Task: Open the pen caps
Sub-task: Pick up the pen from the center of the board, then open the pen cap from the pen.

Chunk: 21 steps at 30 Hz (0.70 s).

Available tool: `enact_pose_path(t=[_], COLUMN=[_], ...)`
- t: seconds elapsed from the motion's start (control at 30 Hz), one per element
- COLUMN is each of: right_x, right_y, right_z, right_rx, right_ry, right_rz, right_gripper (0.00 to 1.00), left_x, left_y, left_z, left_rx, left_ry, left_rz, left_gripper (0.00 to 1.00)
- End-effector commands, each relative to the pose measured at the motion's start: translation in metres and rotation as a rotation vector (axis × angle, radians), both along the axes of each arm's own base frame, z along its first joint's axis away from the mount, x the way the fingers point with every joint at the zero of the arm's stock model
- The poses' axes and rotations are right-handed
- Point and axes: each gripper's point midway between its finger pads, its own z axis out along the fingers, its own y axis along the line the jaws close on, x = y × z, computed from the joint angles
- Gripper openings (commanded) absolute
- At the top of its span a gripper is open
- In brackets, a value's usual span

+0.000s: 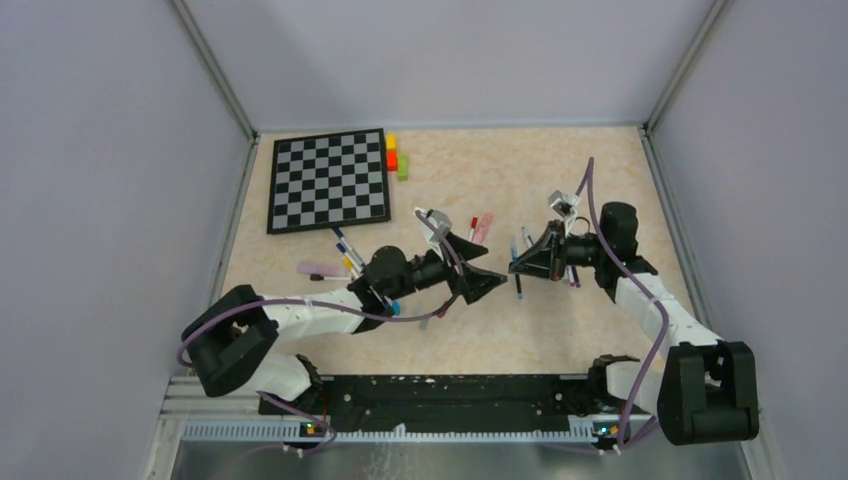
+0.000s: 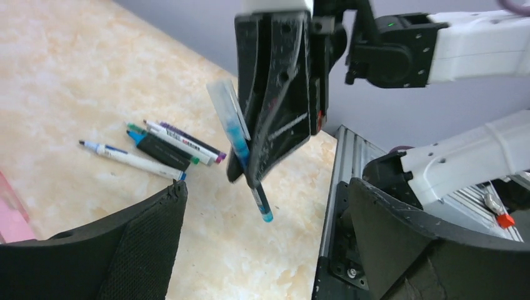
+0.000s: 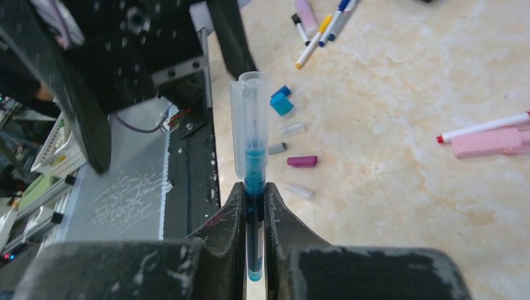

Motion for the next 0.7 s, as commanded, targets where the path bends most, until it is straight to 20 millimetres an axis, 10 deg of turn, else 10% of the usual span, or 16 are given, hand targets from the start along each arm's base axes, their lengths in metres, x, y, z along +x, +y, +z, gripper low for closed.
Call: enact_pose_path(t=[0.0,0.67], right_x=[-0.033,-0.074], right_y=[0.005,0.008], right_z=[0.007,0.004], right_rx=[0.055,0.149], right_ry=[-0.186,-0.286], right_rz=[0.222,0.378], right_gripper=[0.00,0.00], left_x=[-0.019,-0.028], left_y=[0.017,-0.015], left_z=[0.015,0.039], left_rx=[0.004,-0.111], left_ry=[-0.109,-0.265], left_rz=[-0.204,-0.467], left_gripper=[0.99,0.84])
